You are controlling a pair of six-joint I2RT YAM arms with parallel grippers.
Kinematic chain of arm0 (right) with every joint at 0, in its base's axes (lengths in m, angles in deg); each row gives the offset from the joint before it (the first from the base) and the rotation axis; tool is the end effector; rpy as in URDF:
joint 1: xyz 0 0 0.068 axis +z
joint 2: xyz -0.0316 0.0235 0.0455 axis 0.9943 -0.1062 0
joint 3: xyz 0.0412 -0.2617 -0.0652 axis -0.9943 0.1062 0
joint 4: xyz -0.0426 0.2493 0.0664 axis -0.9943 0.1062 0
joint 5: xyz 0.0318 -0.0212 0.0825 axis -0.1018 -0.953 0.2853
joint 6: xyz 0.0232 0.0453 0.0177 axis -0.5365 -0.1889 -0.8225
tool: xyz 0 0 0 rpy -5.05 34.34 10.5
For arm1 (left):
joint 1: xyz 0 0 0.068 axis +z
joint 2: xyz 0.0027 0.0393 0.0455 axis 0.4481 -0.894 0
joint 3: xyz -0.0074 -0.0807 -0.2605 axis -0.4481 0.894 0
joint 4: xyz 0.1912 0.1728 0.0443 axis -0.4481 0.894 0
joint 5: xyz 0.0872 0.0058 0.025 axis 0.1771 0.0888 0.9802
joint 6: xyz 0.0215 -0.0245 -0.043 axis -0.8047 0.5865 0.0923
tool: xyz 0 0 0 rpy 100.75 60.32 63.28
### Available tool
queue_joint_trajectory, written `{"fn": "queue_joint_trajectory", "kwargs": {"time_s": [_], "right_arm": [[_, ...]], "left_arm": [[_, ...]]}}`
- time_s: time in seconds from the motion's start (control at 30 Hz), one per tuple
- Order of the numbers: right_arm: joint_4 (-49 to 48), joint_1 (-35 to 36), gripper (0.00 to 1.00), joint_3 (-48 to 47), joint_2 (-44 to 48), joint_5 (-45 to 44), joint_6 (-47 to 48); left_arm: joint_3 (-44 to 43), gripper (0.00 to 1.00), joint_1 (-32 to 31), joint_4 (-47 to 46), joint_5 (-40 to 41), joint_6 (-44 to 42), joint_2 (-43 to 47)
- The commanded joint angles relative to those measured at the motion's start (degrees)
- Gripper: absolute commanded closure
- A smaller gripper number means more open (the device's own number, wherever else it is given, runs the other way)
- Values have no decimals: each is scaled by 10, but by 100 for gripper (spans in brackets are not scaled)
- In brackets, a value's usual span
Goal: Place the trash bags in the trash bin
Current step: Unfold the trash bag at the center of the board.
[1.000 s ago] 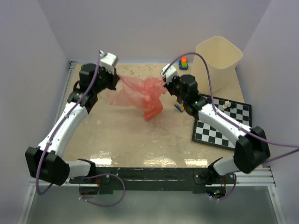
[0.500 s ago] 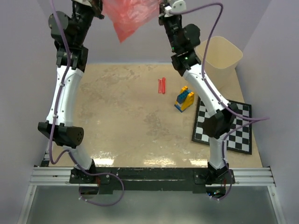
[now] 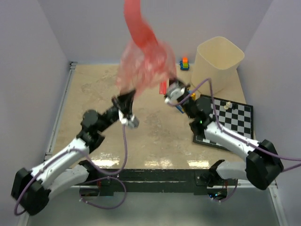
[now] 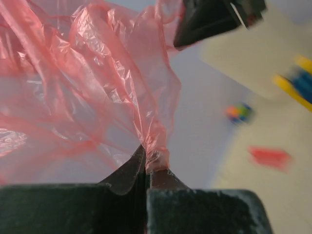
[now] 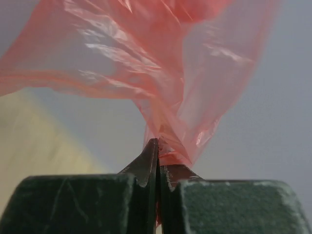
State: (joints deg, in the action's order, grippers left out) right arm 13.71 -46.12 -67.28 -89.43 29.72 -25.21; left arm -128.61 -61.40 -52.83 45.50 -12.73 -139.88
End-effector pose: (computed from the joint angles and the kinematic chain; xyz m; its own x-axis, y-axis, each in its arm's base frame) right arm 0.2292 0.1769 0.4052 0.7594 -0.2581 -0.5972 -0.1230 0.8444 -0.5214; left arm 0.1836 -0.1400 0.3894 0.8457 0.3329 -0.4170 0.1357 0.6217 0.7714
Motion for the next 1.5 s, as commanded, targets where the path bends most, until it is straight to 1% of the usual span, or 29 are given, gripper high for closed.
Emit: {"fn": "queue_joint_trajectory", "kwargs": {"time_s": [0.0, 0.03, 0.07, 0.1, 0.17, 0.23, 0.33, 0.4, 0.47, 0.5, 0.53, 0.57, 0.6, 0.7, 0.73, 0.77, 0.8, 0.83, 0.87, 0.93, 0.97, 1.07, 1.1, 1.13, 1.17, 1.23, 1.33, 1.47], "right_arm": [[370, 0, 100, 255, 184, 31, 88], [456, 0, 100, 261, 250, 67, 75], [514, 0, 100, 259, 299, 92, 71], [557, 0, 100, 251, 346, 124, 68], [561, 0, 100, 238, 397, 140, 37], [537, 0, 100, 214, 377, 113, -8], [533, -1, 100, 150, 280, 41, -72], [541, -3, 100, 113, 219, 14, -98], [542, -3, 100, 85, 169, 13, -126], [539, -3, 96, 71, 151, 5, -143], [525, -6, 87, 63, 135, -8, -160], [509, -12, 73, 60, 129, -23, -176], [496, -18, 64, 54, 123, -35, -182], [505, -47, 63, 18, 99, -23, -183], [511, -57, 66, 5, 93, -2, -185], [522, -66, 72, -11, 86, 32, -185], [529, -68, 74, -25, 78, 61, -185], [532, -69, 76, -34, 71, 88, -186], [537, -68, 75, -45, 64, 118, -186], [548, -68, 63, -67, 51, 158, -185], [557, -68, 60, -80, 45, 168, -189], [566, -71, 55, -101, 36, 157, -221], [572, -75, 52, -107, 34, 154, -229], [583, -81, 45, -122, 31, 167, -227], [618, -82, 38, -133, 27, 186, -209], [659, -81, 27, -161, 28, 237, -172], [698, -79, 21, -187, 45, 291, -133], [781, -79, 21, -236, 45, 298, -87]], "left_arm": [[231, 100, -31, 368, -73, -77, 255], [237, 100, -39, 402, -76, -33, 308], [231, 100, -44, 434, -79, 3, 349], [219, 100, -46, 469, -82, 23, 356], [181, 100, -47, 508, -64, 61, 332], [122, 100, -47, 529, -13, 119, 268], [26, 100, -46, 577, 70, 240, 170], [-24, 100, -43, 616, 67, 292, 122], [-31, 100, -34, 594, 49, 335, 122], [-31, 100, -27, 576, 55, 359, 126], [-35, 100, -22, 571, 65, 376, 127], [-47, 100, -13, 575, 75, 392, 123], [-58, 100, 1, 581, 84, 404, 110], [-85, 100, 52, 586, 89, 426, 95], [-86, 100, 60, 585, 82, 428, 95], [-85, 100, 64, 586, 77, 427, 97], [-79, 100, 65, 586, 75, 428, 102], [-73, 100, 64, 586, 69, 430, 107], [-65, 100, 65, 584, 61, 433, 113], [-59, 100, 72, 590, 43, 439, 119], [-63, 100, 78, 596, 37, 444, 119], [-68, 100, 91, 615, 36, 442, 116], [-67, 100, 92, 620, 44, 434, 115], [-63, 100, 92, 618, 56, 434, 118], [-62, 100, 94, 616, 60, 433, 120], [-70, 100, 96, 612, 52, 427, 117], [-92, 100, 96, 597, 58, 425, 98], [-132, 100, 98, 585, 72, 416, 65]]}}
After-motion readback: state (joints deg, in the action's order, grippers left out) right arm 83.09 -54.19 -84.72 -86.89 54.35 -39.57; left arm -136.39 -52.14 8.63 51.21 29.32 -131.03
